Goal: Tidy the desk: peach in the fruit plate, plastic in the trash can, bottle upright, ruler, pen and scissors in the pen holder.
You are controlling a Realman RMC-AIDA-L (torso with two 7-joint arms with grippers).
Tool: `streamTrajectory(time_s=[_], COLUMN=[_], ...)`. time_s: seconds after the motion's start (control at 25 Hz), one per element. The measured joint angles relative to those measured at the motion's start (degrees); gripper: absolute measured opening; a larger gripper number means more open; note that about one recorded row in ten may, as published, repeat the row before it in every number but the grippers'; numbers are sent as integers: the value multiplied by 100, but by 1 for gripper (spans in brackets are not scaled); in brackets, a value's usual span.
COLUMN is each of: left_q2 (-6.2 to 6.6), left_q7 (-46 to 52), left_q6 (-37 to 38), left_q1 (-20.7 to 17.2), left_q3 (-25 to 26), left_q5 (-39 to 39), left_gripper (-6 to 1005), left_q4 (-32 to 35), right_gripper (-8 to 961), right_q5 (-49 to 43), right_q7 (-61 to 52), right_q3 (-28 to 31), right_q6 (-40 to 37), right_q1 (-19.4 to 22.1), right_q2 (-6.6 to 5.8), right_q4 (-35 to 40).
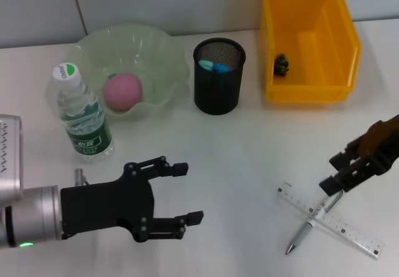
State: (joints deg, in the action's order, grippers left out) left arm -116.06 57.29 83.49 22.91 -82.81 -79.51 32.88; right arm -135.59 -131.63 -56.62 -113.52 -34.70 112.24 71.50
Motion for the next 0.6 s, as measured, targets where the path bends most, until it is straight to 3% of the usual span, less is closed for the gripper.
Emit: streamTrajectory(time_s=[0.32, 0.48, 0.6], left_q2=[77, 47, 45], left_q7=[54, 42, 68], left_q6=[-19, -65, -68], left_q1=[33, -35, -35], left_q3=[88, 120, 140], left_q5=[-328, -449, -488], left_gripper=[850, 850, 850], left_q4=[32, 39, 41], right_gripper=[752, 753, 753], right_q5=[-1069, -1594, -1674], right_q7=[-446, -425, -414], right_q3=[-816, -922, -1130], right_q6=[84, 261, 476], right_q1=[-660, -938, -1052], right_q2=[206, 432, 530], right_q4=[-92, -197, -372])
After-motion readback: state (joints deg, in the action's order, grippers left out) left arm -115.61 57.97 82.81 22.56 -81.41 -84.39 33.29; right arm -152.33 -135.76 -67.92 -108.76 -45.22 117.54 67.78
